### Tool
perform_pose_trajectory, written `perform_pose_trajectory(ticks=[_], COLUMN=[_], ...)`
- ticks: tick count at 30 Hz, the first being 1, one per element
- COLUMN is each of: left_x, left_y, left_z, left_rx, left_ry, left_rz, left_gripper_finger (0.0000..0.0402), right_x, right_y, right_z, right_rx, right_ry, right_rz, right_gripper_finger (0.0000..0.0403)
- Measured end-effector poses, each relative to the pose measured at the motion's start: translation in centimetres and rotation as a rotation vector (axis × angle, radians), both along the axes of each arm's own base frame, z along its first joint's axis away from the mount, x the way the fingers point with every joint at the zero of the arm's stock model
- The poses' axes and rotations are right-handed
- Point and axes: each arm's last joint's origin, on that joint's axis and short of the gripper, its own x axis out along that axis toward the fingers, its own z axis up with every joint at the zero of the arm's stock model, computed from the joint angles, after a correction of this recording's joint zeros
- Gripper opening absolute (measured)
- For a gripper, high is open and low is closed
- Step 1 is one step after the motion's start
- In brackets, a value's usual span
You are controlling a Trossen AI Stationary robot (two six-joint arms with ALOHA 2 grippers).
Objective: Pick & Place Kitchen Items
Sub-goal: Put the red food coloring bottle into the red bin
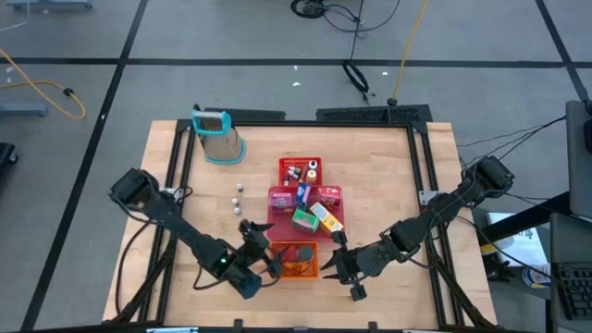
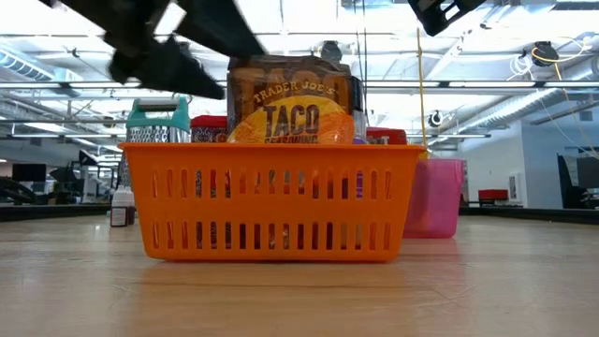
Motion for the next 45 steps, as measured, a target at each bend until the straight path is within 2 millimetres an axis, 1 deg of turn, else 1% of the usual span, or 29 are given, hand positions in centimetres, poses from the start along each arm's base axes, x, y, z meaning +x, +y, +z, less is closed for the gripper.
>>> perform_pose_trajectory(ticks=[6,9,14,17,20,28,35,40,45], left_x=[-3.3,-5.3,-8.2,-9.1,-9.4,-8.7,-8.1,-7.8,-8.2], left_y=[1.4,2.1,3.4,3.6,3.5,3.0,3.7,4.2,5.2], left_z=[1.8,1.8,1.6,1.6,1.6,1.3,1.1,-0.2,-1.9], left_rx=[-0.069,-0.06,-0.09,-0.132,-0.146,-0.185,-0.256,-0.248,-0.253], left_ry=[0.011,0.061,0.122,0.166,0.183,0.192,0.242,0.297,0.379], left_rz=[0.125,0.183,0.358,0.427,0.436,0.393,0.45,0.492,0.554], left_gripper_finger=[0.039,0.039,0.039,0.039,0.039,0.039,0.039,0.039,0.039], right_x=[0.0,0.0,0.0,0.0,0.0,0.0,0.0,0.0,0.1], right_y=[0.0,0.0,0.0,0.0,0.0,0.0,0.0,-0.1,-0.1], right_z=[0.0,0.0,0.0,0.0,0.0,0.0,0.0,0.0,0.0], right_rx=[0.0,0.001,0.001,0.001,0.001,0.001,0.001,0.0,0.0], right_ry=[0.0,-0.001,-0.001,-0.001,-0.001,-0.001,-0.001,-0.001,-0.001], right_rz=[0.0,0.0,0.0,0.0,0.0,-0.001,-0.002,-0.002,-0.003], right_gripper_finger=[0.0089,0.0089,0.0089,0.0089,0.0089,0.0089,0.0089,0.0089,0.0089])
